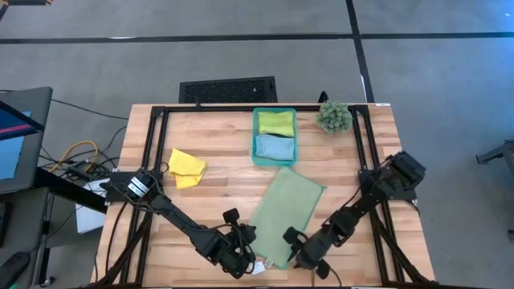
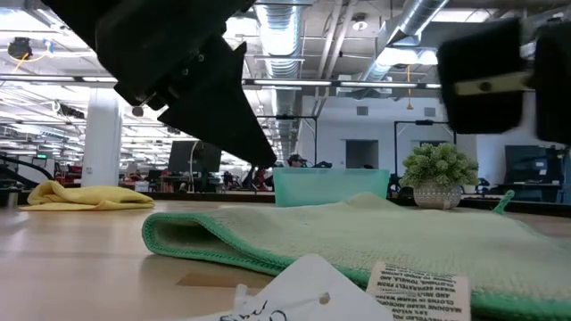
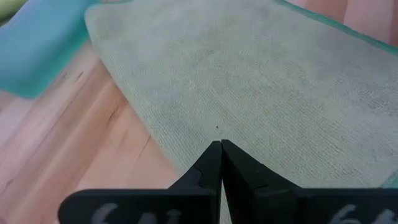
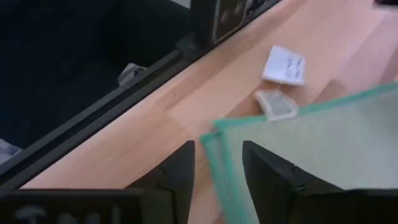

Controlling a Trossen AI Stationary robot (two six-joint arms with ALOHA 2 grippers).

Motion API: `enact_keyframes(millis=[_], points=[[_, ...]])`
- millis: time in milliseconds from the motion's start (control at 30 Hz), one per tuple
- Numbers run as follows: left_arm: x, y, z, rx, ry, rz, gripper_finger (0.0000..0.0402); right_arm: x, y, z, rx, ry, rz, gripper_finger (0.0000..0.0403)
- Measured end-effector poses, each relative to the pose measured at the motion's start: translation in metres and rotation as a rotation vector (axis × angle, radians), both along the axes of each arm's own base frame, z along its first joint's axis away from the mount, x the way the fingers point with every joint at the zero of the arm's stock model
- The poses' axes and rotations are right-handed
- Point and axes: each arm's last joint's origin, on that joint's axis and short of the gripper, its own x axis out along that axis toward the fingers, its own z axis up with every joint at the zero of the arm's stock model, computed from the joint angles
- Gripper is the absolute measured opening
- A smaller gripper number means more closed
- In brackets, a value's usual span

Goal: Fold microfiber towels
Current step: Fold the green microfiber cloth

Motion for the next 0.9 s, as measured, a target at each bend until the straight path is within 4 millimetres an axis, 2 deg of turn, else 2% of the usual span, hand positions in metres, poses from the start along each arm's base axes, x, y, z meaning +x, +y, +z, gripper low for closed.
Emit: enact_keyframes(millis=[133,267,500,600,900], points=[[0.000,0.000,-0.001,-0.004,0.000,0.006,0.0000,0.014,0.003,0.004,-0.009,-0.012,0.085,0.0162],[0.000,0.000,-0.001,-0.003,0.001,0.006,0.0000,0.014,0.005,0.004,-0.014,-0.022,0.153,0.0153],[0.000,0.000,-0.001,-0.009,-0.007,0.007,0.0000,0.020,0.009,-0.002,-0.003,-0.087,0.169,0.0133],[0.001,-0.001,-0.001,-0.014,-0.015,0.008,0.0000,0.019,0.006,-0.010,0.007,-0.044,0.198,0.0129],[0.001,-0.001,0.000,-0.012,-0.020,0.011,0.0000,0.034,-0.007,-0.022,0.038,-0.024,0.187,0.0127]])
